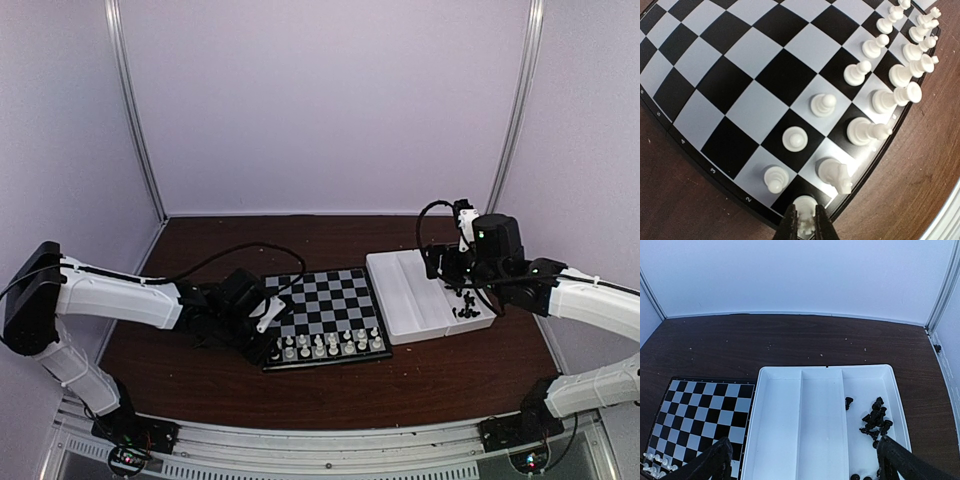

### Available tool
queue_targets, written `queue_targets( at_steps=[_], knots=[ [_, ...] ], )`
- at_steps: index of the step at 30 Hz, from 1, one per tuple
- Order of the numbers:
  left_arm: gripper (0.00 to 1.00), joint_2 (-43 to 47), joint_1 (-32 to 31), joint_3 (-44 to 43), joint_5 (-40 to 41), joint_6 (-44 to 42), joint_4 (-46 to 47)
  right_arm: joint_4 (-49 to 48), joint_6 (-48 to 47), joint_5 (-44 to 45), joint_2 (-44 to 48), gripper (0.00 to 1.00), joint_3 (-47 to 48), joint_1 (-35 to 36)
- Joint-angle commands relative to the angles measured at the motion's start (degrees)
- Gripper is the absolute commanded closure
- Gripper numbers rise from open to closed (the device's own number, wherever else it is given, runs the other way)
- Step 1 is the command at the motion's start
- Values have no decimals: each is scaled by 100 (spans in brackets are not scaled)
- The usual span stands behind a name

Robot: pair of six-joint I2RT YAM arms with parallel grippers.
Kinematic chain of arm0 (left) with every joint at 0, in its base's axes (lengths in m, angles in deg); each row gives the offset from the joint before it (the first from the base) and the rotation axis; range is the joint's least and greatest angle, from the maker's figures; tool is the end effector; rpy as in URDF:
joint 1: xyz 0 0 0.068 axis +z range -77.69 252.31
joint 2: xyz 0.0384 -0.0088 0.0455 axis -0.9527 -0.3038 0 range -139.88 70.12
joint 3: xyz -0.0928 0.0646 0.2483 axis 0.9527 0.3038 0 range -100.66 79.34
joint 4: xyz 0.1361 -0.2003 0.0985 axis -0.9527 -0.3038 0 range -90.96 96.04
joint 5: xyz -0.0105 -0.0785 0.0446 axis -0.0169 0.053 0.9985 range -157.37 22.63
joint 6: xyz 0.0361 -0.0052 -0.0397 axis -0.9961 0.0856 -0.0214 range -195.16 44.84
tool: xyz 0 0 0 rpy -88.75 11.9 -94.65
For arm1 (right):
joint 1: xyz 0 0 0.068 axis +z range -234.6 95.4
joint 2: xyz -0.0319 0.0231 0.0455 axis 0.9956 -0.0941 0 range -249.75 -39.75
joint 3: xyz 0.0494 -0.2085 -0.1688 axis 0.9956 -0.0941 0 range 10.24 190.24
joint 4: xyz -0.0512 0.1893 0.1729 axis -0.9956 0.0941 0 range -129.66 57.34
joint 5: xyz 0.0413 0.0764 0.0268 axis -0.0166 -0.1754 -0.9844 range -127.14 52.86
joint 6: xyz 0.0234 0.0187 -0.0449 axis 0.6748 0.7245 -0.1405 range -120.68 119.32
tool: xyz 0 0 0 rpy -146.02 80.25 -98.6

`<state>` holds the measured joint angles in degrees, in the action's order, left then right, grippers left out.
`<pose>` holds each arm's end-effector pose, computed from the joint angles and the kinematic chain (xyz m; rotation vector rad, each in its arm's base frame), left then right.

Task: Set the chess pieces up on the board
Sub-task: Place the chess piece on the chessboard.

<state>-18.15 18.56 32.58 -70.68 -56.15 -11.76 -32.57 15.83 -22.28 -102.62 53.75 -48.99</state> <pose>0.1706 -0.2361 0.1659 0.8265 2.5700 -0.5022 0.2067 0.1368 0.2755 -0.1746 2.0224 0.3137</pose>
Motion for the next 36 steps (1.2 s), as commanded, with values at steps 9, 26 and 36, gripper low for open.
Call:
queue_targets(
  at_steps=[9,26,36],
  knots=[
    [81,-43,-47,-192,60,-81,134,29,27,0,126,0,-79,-37],
    [73,659,-47,-192,231,-98,-547,38,36,0,161,0,-114,-56],
    [19,1394,180,-528,1135,-144,-1128,172,-207,261,29,0,105,-94]
  ],
)
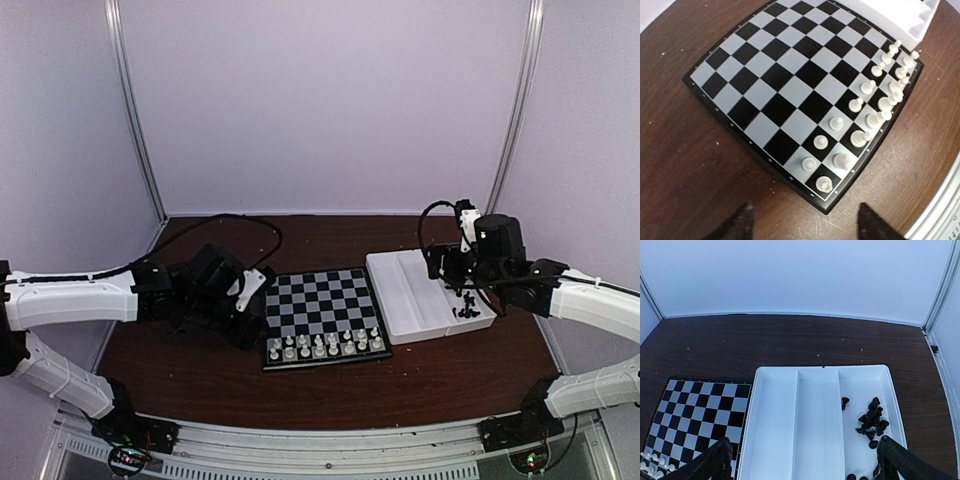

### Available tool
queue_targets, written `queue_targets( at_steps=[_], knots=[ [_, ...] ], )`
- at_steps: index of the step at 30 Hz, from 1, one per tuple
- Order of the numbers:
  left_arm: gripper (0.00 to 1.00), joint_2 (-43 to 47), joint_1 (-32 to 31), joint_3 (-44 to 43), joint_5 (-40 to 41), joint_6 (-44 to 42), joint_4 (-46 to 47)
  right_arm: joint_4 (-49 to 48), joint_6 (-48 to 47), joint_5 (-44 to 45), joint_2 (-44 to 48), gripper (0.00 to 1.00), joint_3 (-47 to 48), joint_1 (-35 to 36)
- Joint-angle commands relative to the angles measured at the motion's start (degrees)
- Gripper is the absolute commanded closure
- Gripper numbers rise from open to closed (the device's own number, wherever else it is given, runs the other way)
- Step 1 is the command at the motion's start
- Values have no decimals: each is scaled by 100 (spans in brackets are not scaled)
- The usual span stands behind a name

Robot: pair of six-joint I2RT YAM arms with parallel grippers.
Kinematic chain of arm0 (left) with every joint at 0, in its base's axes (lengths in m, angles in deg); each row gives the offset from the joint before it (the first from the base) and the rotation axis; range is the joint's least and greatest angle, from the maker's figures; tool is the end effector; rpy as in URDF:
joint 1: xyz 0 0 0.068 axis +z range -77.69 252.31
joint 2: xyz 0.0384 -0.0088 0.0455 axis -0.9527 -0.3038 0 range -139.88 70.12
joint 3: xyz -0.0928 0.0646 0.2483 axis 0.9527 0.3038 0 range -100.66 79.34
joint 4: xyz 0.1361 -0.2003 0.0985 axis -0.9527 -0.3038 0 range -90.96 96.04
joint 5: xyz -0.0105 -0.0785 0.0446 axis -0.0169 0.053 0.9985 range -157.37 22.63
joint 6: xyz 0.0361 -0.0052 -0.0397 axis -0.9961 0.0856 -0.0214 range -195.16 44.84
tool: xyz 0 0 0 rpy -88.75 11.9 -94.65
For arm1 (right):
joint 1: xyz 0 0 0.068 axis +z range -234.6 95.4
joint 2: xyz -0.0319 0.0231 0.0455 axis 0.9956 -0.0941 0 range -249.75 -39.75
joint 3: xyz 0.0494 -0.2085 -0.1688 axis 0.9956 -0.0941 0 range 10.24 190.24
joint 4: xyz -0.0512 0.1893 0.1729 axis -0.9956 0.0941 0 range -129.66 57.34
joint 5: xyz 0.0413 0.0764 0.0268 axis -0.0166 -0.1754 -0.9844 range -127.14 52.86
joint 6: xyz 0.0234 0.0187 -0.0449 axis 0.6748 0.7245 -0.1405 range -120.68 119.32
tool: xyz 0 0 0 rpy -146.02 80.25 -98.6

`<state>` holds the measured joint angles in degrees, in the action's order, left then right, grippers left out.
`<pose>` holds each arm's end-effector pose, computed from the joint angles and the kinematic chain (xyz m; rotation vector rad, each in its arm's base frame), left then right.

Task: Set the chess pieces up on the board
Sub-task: Place the chess piece on the chessboard, then reset both arms

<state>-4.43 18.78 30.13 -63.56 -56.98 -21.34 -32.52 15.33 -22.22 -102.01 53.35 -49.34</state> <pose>0.1584 -0.2102 0.2303 0.7449 2.4310 -0.4338 0.2057 0.1342 0.2754 -0.1757 2.0186 0.3046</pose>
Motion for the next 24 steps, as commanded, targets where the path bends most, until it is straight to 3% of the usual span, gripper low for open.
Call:
queue_targets(
  at_steps=[1,5,9,15,20,24],
  knots=[
    [4,19,250,-302,440,-71,-159,263,-161,519,-92,0,263,-55],
    [2,95,704,-280,412,-122,57,233,-335,1055,-179,0,301,-85],
    [2,150,1123,-280,487,-165,275,-269,-730,1151,-118,0,82,-124],
    [2,130,1470,-405,725,-315,271,-210,-891,1226,-133,0,178,-229],
    [2,171,2330,-338,1236,205,309,-68,-559,1346,-418,0,146,-1311],
    [2,432,2810,102,1922,41,1252,-1075,-439,594,-159,1,-552,-2417]
  ],
)
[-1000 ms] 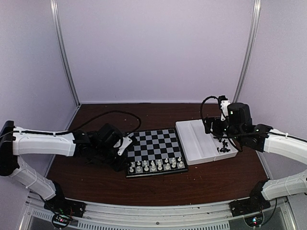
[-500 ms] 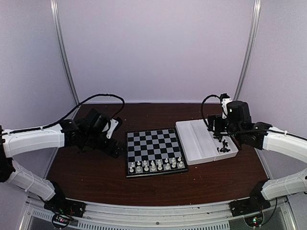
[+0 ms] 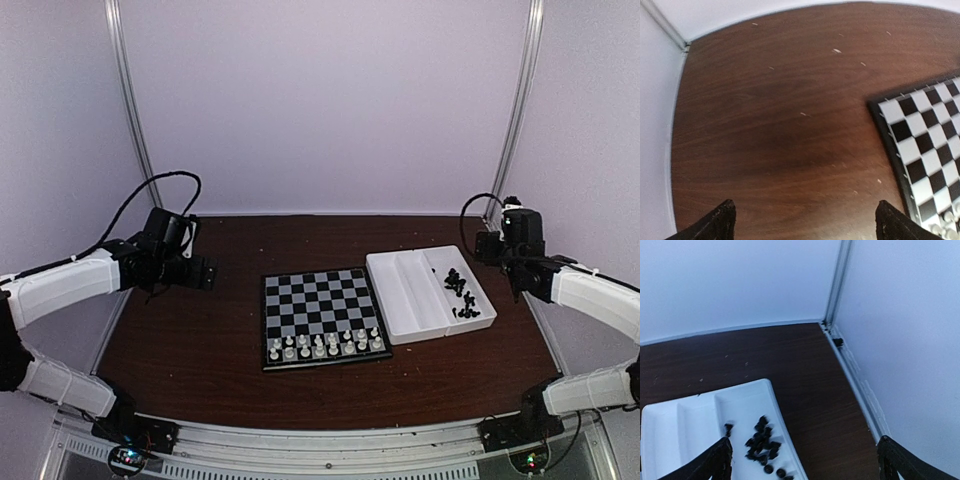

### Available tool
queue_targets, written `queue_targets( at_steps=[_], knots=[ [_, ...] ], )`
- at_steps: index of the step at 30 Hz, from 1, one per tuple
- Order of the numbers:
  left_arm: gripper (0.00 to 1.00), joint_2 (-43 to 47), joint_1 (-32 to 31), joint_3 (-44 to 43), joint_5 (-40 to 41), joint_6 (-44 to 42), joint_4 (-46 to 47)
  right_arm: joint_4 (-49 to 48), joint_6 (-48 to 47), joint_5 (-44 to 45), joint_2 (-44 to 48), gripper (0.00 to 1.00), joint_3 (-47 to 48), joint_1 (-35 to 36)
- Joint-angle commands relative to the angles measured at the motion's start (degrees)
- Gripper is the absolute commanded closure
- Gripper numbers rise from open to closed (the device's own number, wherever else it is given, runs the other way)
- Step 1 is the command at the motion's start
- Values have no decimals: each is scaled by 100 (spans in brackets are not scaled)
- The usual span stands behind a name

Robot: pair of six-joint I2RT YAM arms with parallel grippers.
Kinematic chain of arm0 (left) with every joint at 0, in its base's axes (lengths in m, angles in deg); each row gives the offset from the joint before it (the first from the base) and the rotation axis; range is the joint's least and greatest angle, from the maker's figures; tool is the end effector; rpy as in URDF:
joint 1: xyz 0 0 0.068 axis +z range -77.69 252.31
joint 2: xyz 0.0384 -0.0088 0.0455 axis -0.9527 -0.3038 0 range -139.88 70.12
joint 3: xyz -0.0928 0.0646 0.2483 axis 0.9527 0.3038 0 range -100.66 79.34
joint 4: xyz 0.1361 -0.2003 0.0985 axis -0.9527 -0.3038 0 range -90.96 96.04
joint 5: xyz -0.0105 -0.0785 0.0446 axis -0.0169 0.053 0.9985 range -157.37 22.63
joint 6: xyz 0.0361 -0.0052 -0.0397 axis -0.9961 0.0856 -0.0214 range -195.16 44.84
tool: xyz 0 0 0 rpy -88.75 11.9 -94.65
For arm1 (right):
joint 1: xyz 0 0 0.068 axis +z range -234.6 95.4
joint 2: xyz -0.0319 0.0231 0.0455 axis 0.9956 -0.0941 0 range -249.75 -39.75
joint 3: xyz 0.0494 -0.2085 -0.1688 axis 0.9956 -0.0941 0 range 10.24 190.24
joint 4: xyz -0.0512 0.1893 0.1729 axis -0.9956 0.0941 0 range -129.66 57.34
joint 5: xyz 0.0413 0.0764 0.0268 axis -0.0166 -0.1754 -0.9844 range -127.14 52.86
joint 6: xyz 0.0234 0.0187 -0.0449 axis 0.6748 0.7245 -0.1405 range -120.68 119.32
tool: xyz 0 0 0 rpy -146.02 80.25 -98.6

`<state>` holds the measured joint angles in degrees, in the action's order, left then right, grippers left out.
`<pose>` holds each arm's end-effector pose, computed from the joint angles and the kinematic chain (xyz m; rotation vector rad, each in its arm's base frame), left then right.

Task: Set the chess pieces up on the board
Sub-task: Reset both arms

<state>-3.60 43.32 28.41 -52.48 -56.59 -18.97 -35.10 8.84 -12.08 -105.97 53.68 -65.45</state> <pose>0.2389 -0.1218 0.2472 0.0962 2.3683 -0.0852 0.2478 0.0700 0.2667 0.1009 1.9996 -0.1280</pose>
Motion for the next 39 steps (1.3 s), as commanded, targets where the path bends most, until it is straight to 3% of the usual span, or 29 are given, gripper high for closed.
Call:
queue_targets(
  at_steps=[1,5,8,15,17,20,23,26,30,39],
  knots=[
    [2,401,395,401,1053,-176,1284,-1228,181,-619,309,2,-830,-989],
    [2,506,463,867,1996,-998,2279,-2823,-306,-1168,487,5,-1785,-1375],
    [2,449,635,1325,2015,-1643,3156,-3269,-717,-1360,316,6,-1993,-1386],
    [2,199,1295,1970,1437,-1736,4233,-4619,-1336,-1302,-836,7,-2145,-1389],
    [2,111,1512,2091,1161,-1744,4490,-5231,-1310,-1217,-1209,6,-2217,-1408],
    [2,-64,1766,2389,754,-2116,5170,-5180,-1299,-1506,-1695,7,-2038,-1470],
    [2,-381,1974,2505,590,-2175,5672,-6011,-1326,-1616,-2354,7,-2145,-1520],
    [2,-632,2188,2567,308,-1957,5915,-5765,-1258,-1604,-2272,0,-2107,-1538],
    [2,-1106,2480,2775,-356,-1734,6663,-5856,-1267,-1564,-2289,0,-2120,-1538],
    [2,-1474,2740,2740,-1272,-1719,6854,-5939,-1295,-1557,-2310,0,-2138,-1542]
  ],
)
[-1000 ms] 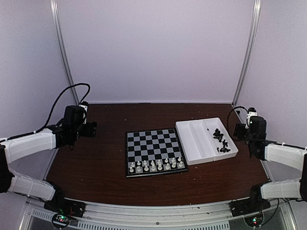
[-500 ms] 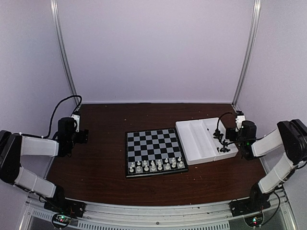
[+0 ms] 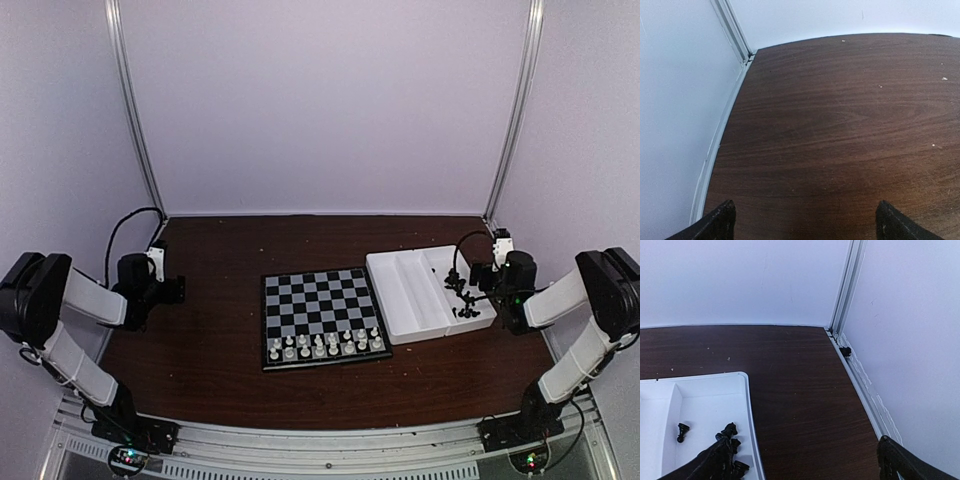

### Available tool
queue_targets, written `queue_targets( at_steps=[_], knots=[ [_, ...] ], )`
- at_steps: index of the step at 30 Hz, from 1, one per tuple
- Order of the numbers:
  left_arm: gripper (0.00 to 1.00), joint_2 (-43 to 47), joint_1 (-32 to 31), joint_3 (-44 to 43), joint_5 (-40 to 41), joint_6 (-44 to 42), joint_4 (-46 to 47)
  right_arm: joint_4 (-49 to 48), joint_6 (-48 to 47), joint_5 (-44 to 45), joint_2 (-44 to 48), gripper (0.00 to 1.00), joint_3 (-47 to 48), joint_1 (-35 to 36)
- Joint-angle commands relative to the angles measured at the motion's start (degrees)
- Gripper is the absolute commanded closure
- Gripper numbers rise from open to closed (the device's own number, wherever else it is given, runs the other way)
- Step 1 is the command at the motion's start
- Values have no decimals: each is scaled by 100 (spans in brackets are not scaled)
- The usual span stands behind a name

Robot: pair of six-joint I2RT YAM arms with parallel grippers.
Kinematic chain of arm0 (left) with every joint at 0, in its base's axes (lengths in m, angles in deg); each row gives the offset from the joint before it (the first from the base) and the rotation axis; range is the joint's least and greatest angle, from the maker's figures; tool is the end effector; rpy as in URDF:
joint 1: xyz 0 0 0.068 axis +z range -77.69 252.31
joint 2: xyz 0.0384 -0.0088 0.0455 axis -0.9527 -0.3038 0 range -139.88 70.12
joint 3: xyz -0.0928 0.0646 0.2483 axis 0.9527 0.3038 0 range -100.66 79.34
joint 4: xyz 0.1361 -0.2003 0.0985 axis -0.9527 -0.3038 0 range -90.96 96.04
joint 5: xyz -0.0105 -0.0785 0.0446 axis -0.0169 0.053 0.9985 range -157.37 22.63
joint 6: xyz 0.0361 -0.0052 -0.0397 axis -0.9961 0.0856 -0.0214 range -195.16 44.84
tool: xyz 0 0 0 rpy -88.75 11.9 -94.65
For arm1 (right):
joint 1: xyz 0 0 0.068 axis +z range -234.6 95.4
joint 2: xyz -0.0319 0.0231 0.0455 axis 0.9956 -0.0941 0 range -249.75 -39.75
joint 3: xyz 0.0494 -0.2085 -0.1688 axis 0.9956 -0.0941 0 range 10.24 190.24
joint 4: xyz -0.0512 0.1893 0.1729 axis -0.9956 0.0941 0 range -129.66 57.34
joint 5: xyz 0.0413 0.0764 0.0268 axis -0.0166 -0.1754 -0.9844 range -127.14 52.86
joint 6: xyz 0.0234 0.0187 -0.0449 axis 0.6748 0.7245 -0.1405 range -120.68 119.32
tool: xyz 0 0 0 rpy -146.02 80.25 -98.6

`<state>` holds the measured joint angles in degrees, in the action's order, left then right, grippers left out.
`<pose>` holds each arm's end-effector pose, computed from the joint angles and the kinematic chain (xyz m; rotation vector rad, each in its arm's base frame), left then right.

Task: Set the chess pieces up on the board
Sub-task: Reset both arms

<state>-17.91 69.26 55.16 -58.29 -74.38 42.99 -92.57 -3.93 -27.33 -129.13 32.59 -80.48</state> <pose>0.2701 -0.0087 0.1346 -0.0587 2.0350 0.1198 0.2735 0.0136 0.1486 0.0044 1.8158 -0.1446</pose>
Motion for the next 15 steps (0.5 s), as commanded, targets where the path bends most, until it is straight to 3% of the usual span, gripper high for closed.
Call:
queue_targets(
  at_steps=[1,15],
  knots=[
    [2,-36,162,67,-717,67,628,-201,-18,-37,1,0,-26,-35],
    [2,-18,164,88,-697,73,651,-168,-18,-49,5,0,-6,-38]
  ],
)
